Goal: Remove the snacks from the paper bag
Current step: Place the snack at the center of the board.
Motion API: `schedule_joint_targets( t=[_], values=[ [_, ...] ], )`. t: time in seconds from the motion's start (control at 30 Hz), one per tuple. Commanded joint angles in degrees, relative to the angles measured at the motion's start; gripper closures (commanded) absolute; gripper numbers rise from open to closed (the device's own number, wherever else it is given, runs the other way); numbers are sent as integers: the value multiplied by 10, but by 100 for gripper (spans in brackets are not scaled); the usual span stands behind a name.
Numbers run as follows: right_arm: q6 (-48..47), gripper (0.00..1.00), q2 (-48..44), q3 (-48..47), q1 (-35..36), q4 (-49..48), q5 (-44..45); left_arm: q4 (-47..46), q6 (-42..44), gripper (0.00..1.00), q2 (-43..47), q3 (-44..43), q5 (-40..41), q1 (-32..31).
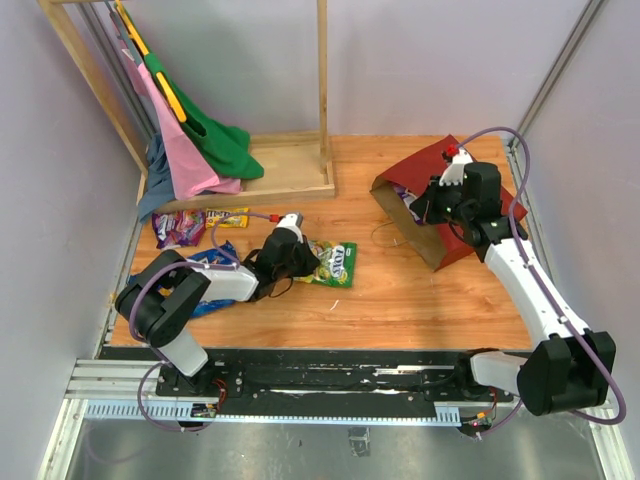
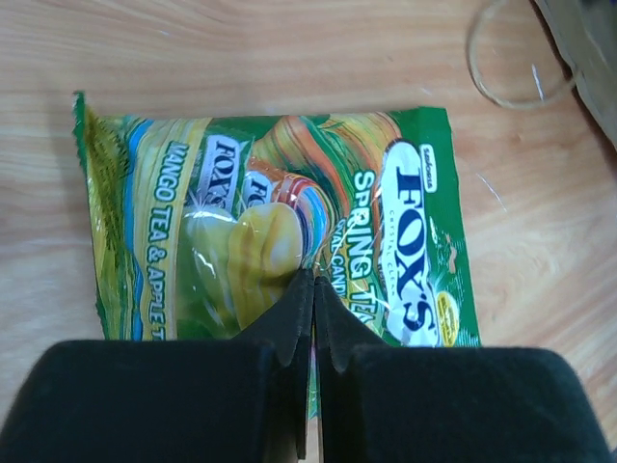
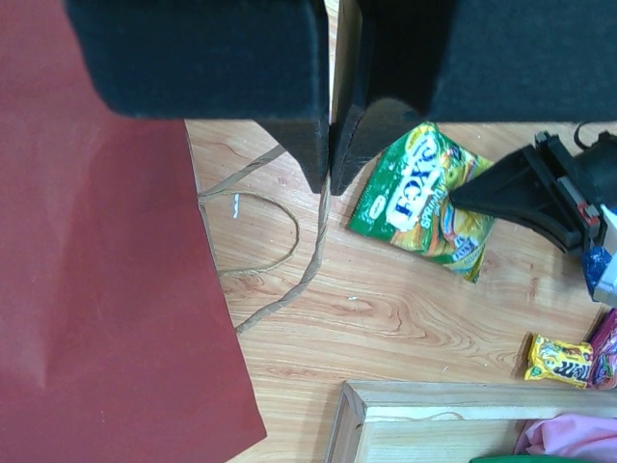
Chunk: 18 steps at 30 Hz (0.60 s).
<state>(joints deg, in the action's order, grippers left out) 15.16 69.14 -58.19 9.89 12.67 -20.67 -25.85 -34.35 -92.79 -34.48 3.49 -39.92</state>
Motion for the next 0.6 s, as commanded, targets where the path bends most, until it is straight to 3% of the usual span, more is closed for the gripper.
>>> schedule_joint_targets(
  t=[0.0, 0.57],
  values=[
    [2, 98, 4, 3, 20, -9, -17, 8, -6, 96, -11, 28, 13, 43],
    [0, 98, 15, -5, 31, -9, -18, 32, -26, 99, -18, -6, 38, 159]
  ],
)
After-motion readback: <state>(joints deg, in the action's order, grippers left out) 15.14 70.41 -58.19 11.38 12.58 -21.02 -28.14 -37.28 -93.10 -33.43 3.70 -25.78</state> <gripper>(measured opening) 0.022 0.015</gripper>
